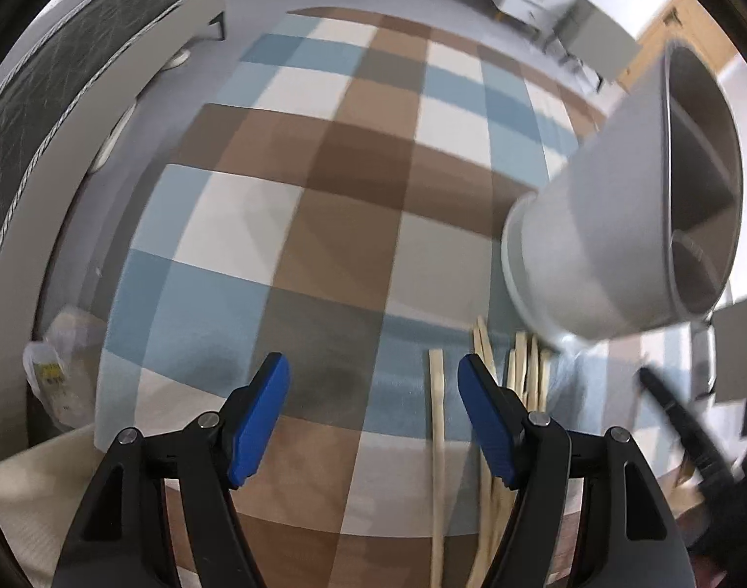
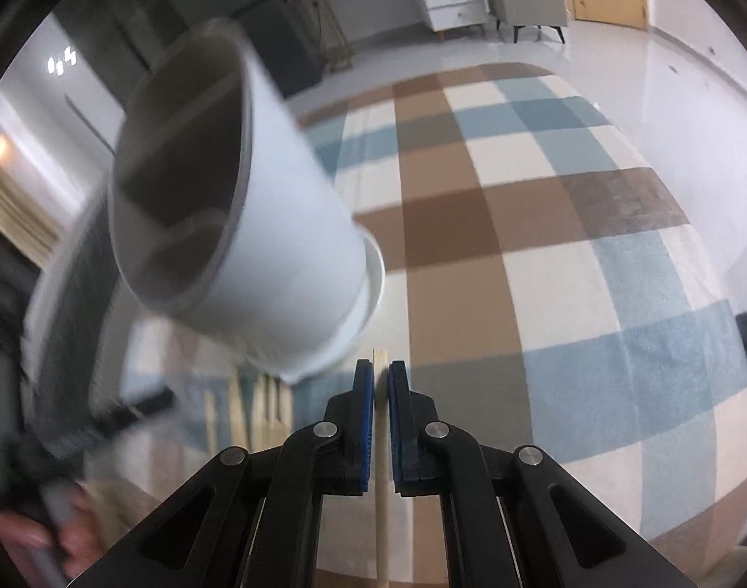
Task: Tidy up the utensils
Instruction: 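Lift both held chopsticks and carry them above the divided holder, then open the left tool over the holder while the right tool releases its chopstick inside, then move both tools back to the pile and pinch a chopstick with the right tool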
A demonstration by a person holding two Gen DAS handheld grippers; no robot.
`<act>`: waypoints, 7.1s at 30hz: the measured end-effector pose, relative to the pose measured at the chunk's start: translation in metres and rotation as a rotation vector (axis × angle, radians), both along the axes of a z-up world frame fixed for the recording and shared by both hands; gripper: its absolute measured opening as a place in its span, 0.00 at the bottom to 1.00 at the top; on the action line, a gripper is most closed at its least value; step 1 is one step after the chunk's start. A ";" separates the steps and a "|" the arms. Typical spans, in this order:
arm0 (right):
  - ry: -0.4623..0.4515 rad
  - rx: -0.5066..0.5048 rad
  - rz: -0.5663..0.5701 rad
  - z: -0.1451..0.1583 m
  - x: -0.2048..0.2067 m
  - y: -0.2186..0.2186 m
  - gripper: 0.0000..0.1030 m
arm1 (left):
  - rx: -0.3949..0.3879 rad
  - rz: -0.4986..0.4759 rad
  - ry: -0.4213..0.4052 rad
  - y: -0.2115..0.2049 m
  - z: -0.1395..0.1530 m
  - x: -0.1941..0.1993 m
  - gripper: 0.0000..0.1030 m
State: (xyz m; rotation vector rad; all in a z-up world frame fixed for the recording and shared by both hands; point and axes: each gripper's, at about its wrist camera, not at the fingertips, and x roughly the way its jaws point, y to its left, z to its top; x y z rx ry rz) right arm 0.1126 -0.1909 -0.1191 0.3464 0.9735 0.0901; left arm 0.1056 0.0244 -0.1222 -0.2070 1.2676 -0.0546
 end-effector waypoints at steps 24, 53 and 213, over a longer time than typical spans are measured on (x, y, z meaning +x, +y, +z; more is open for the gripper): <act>-0.311 0.208 -0.086 0.053 -0.011 -0.034 0.05 | 0.107 -0.120 -0.083 -0.033 -0.004 -0.002 0.02; -0.741 -0.001 0.077 0.197 -0.067 0.023 0.05 | -0.223 0.042 -0.800 0.003 0.211 -0.040 0.02; 0.070 -0.358 0.473 -0.016 0.015 0.140 0.34 | -0.084 0.375 -0.368 0.102 0.082 -0.028 0.94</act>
